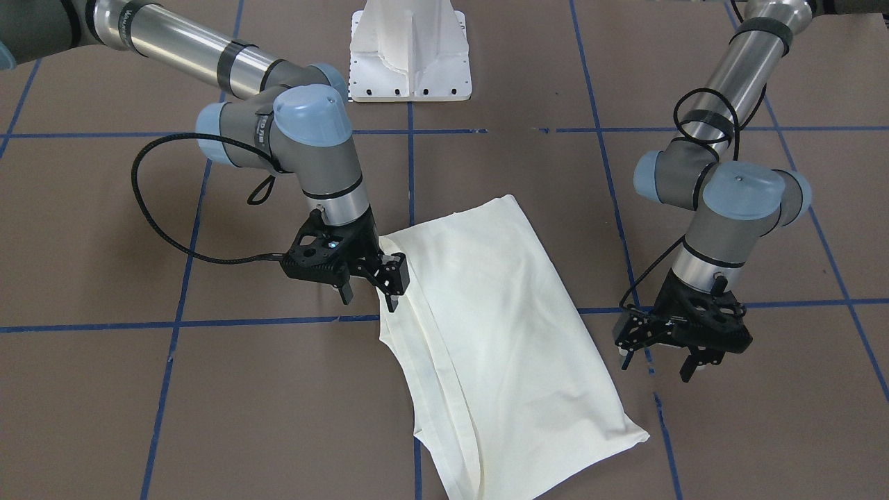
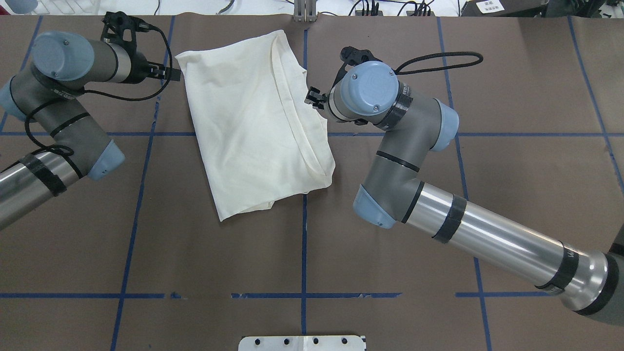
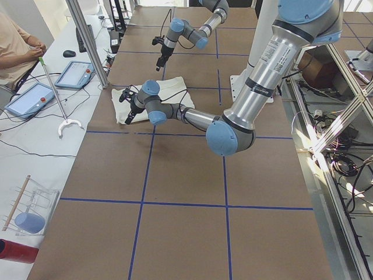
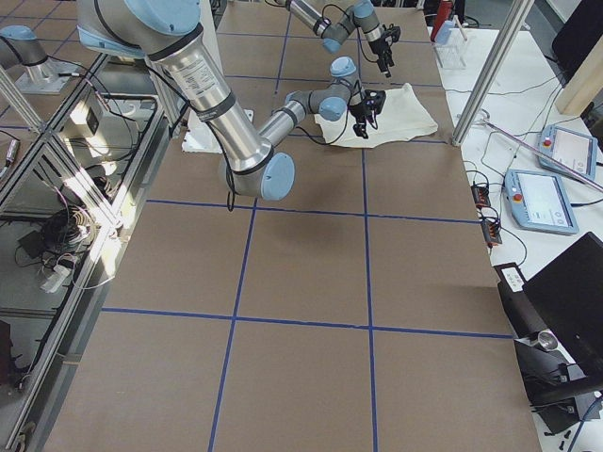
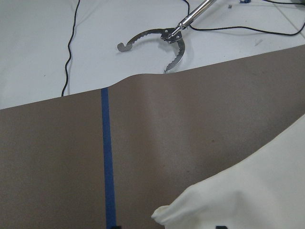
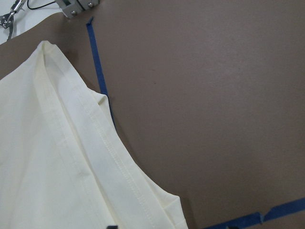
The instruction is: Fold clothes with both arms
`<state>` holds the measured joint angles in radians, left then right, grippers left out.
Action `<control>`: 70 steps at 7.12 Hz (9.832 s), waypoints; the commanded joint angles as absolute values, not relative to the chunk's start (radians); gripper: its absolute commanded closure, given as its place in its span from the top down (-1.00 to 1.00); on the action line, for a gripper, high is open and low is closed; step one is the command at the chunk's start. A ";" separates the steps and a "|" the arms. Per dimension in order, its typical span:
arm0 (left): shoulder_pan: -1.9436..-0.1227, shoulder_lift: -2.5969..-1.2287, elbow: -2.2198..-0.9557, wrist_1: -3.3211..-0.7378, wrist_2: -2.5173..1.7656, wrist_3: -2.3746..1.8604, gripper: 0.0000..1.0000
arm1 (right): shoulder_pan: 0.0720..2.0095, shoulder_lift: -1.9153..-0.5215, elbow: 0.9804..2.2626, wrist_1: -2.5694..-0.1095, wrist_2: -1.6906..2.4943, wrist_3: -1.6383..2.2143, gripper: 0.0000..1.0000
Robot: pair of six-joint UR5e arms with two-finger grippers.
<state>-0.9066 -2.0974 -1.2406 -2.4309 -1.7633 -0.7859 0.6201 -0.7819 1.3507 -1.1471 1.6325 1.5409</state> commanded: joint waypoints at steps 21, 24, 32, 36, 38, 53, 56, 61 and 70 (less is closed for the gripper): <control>-0.894 -2.088 -1.258 -2.433 -1.766 -0.798 1.00 | 0.336 -1.175 1.784 -1.270 1.323 1.552 -1.00; -0.894 -2.088 -1.264 -2.433 -1.772 -0.799 1.00 | 0.334 -1.189 1.792 -1.270 1.334 1.513 1.00; -0.894 -1.994 -1.362 -2.419 -1.853 -0.799 1.00 | 0.202 -1.170 1.822 -1.302 1.301 0.975 -0.20; -0.894 -1.994 -1.358 -2.422 -1.853 -0.801 1.00 | 0.207 -1.170 1.828 -1.304 1.298 0.931 -0.44; -0.894 -1.994 -1.356 -2.424 -1.853 -0.801 1.00 | 0.212 -1.170 1.832 -1.302 1.296 0.933 -0.97; -0.774 -1.913 -1.633 -2.410 -1.888 -1.198 1.00 | 0.412 -1.405 2.037 -1.066 1.523 1.496 1.00; -0.480 -1.899 -1.908 -2.135 -1.697 -1.519 1.00 | 0.462 -1.443 2.077 -1.011 1.600 1.626 1.00; -0.249 -1.942 -1.832 -2.118 -1.517 -1.862 0.36 | 0.465 -1.453 2.077 -0.986 1.588 1.680 1.00; -0.223 -1.970 -1.776 -2.117 -1.517 -1.884 0.40 | 0.469 -1.466 2.075 -0.986 1.580 1.681 1.00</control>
<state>-0.2288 -1.9676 -1.7783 -2.1174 -1.5171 -1.8833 0.4693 -1.4664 2.0755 -0.9870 1.5800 1.6811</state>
